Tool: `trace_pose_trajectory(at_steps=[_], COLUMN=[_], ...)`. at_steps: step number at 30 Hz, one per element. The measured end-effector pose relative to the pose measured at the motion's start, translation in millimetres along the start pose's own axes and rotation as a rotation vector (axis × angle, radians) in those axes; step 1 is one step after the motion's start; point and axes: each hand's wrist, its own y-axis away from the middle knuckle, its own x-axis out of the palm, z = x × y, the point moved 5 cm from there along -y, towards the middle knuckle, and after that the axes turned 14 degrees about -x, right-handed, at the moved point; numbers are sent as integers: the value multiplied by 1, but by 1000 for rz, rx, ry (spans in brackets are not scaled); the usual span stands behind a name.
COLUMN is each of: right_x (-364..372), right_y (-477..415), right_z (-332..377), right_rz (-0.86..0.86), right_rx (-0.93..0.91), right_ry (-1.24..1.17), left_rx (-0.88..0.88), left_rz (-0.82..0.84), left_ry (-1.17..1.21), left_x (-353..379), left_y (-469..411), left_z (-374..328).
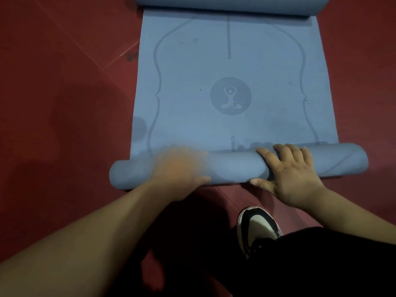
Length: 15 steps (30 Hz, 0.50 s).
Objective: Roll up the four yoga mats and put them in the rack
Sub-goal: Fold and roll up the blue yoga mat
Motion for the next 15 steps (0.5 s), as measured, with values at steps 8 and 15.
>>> trace_pose_trajectory(at_steps=[8,15], right_x=[-9,-10], right_y=[-21,-24], right_z=[-14,-16], right_rz=[171,215], right_rx=[25,24], right_ry=[-52,-75], left_rx=[-43,-157], left_rz=[114,-153], left_ry=[54,595], left_x=[-14,-27], left_y=[-10,-13], left_z=[1,22])
